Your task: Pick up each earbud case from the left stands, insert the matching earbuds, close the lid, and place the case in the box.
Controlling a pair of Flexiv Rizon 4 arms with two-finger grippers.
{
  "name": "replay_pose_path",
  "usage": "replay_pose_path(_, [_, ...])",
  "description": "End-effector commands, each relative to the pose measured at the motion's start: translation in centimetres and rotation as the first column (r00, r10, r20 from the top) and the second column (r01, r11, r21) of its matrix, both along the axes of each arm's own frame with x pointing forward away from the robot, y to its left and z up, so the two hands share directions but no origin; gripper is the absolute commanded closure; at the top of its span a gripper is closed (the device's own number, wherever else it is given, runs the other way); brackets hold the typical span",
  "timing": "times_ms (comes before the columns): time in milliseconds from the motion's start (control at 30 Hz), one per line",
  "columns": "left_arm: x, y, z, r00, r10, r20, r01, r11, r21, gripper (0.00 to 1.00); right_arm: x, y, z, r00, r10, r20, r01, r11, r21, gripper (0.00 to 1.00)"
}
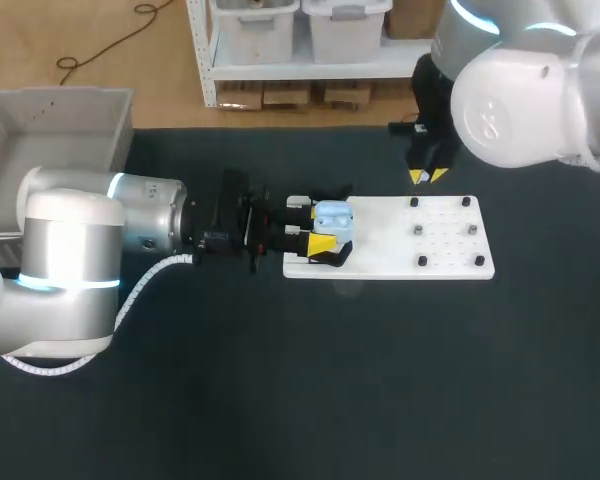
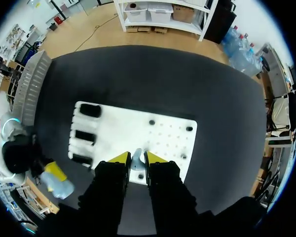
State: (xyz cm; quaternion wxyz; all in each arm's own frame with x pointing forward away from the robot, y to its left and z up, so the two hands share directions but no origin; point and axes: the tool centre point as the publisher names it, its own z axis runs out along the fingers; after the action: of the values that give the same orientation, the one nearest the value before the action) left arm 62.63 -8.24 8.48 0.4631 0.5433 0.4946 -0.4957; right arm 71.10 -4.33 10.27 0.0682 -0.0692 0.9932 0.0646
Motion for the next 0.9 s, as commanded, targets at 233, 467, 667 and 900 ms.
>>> replay_pose_path(233, [-0.1,0.0,0.0,1.000,0.004,0.002,-0.004,1.000,0.000,1.00,-5.6,3.0,7.6,0.998,0.042,0.036,-0.042,0.999,-0.014,1.00])
replay_pose_path(467, [-0.1,0.0,0.0,1.000,0.004,0.002,-0.004,1.000,0.000,1.00,-7.6,6.2,8.2,0.991,0.127,-0.050,-0.127,0.992,0.008,1.00])
replay_pose_path(667, [-0.1,0.0,0.0,1.000,0.004,0.002,-0.004,1.000,0.000,1.00,-9.0,9.0,7.7,0.978,0.191,-0.088,-0.189,0.982,0.027,1.00])
replay_pose_path(900, [-0.1,0.0,0.0,1.000,0.004,0.002,-0.004,1.000,0.000,1.00,-9.1,10.4,7.1,0.976,0.196,-0.098,-0.194,0.980,0.032,1.00])
